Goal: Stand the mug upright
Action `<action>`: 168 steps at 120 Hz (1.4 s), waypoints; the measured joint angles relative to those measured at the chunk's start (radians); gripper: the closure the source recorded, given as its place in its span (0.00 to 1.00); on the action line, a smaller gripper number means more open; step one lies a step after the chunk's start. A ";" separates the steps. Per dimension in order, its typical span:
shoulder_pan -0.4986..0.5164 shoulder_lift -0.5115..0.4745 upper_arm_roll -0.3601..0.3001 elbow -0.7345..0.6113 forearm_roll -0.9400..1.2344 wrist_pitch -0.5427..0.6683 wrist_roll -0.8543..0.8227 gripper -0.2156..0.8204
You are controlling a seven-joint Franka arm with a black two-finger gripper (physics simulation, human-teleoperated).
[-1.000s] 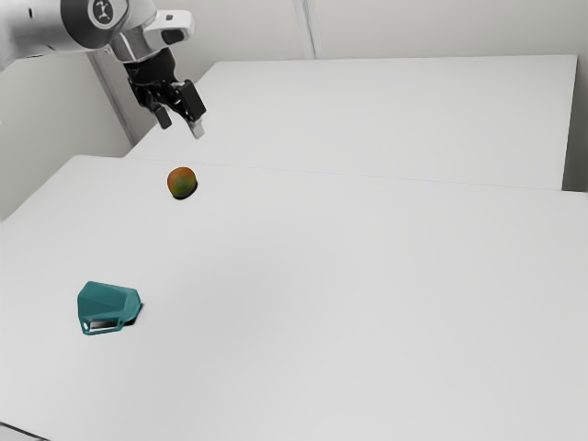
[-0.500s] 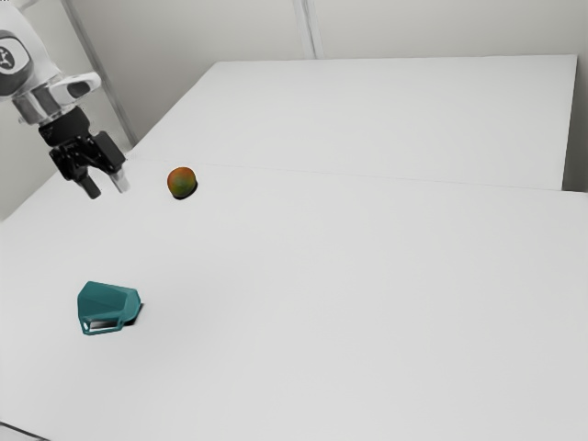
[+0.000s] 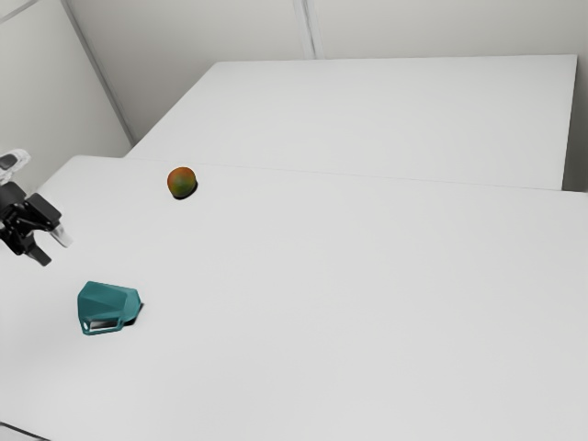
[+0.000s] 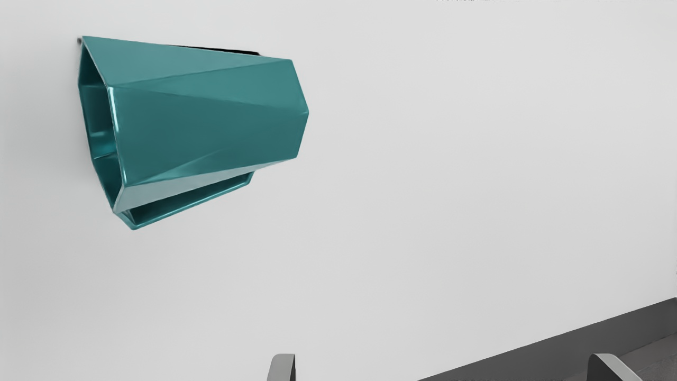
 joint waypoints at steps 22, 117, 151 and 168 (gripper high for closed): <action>0.098 0.145 0.003 0.035 -0.075 0.031 0.121 0.21; 0.176 0.415 -0.065 -0.006 -0.405 0.087 0.421 0.21; 0.192 0.407 -0.065 -0.008 -0.425 0.057 0.464 0.75; 0.193 0.382 -0.067 -0.008 -0.425 0.033 0.478 0.87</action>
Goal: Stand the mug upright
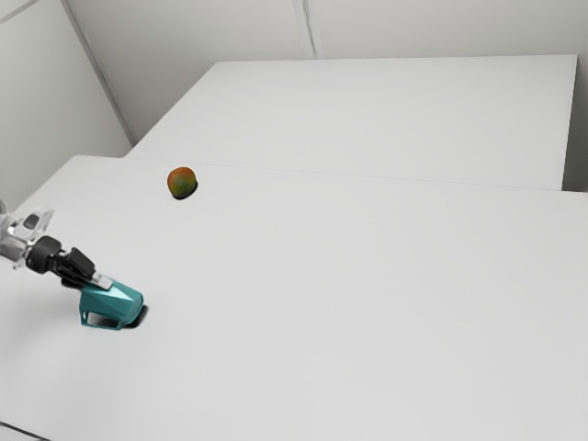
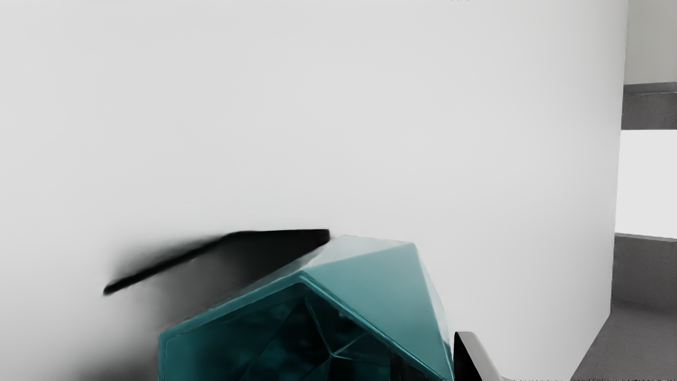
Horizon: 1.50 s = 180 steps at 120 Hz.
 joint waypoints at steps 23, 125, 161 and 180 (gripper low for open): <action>-0.002 -0.037 -0.021 -0.005 0.005 -0.025 0.014 0.93; -0.211 -0.384 -0.558 -0.038 0.611 0.397 -0.363 0.97; -0.145 -0.369 -0.611 -0.148 0.721 0.665 -0.482 0.97; -0.098 -0.354 -0.618 -0.206 0.739 0.776 -0.525 0.97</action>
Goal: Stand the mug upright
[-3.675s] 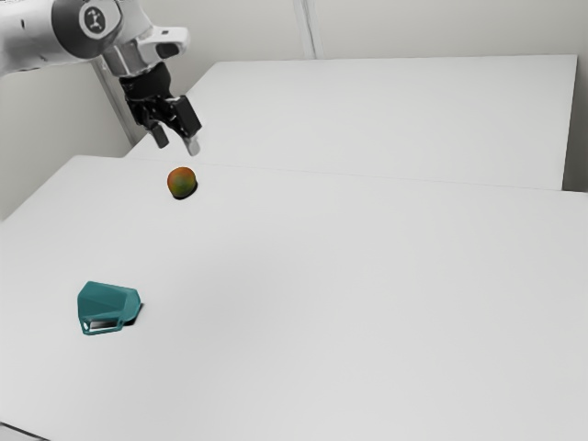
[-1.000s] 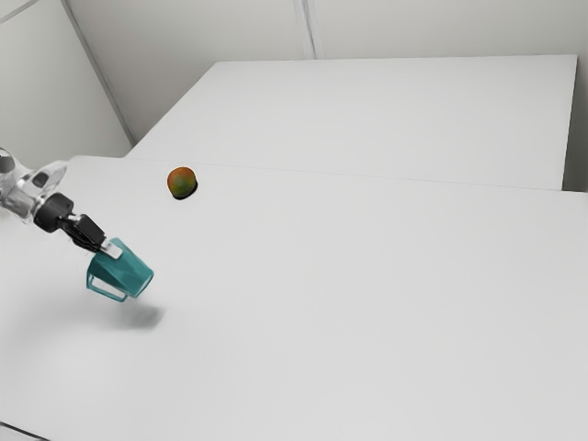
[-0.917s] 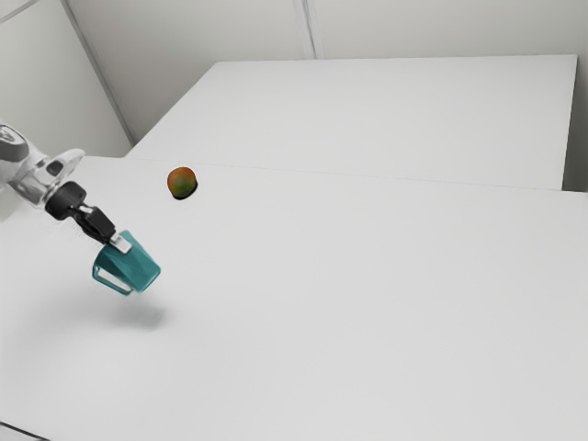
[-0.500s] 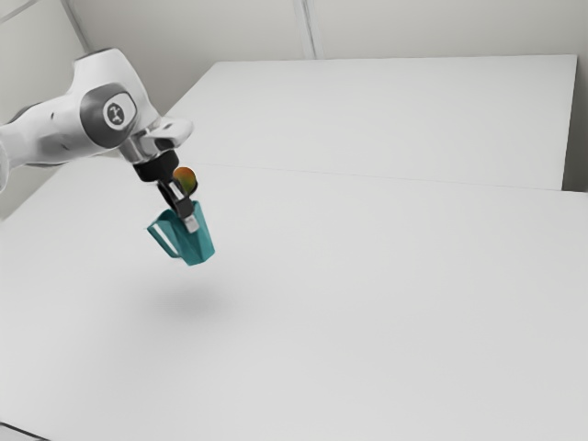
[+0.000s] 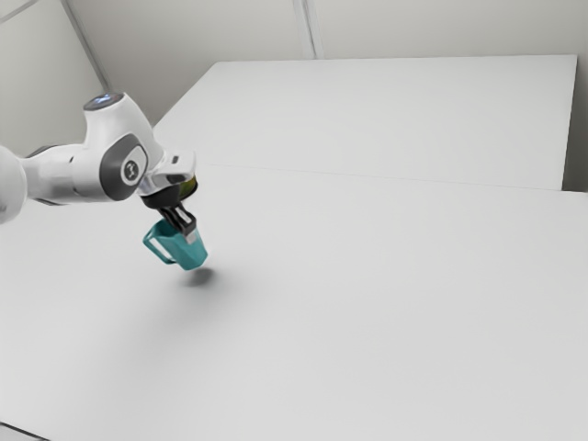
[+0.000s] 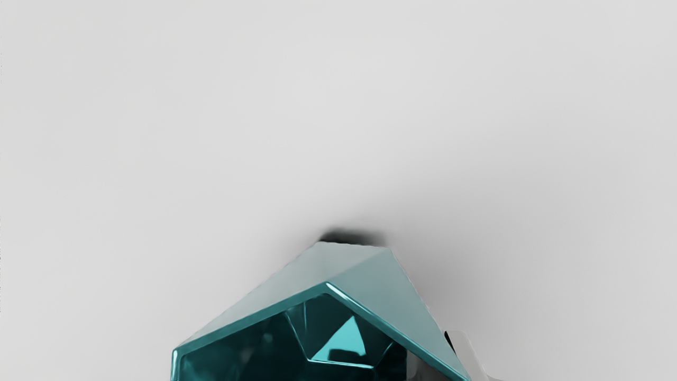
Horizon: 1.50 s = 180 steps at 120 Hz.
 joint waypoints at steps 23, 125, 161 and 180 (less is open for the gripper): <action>0.047 0.034 -0.003 -0.033 0.006 0.075 -0.040 0.97; -0.021 0.062 -0.005 0.248 -0.054 -0.119 -0.102 0.28; -0.020 0.078 -0.006 0.568 -0.073 -0.432 -0.125 0.23; -0.023 0.069 -0.007 0.635 -0.065 -0.541 -0.146 0.22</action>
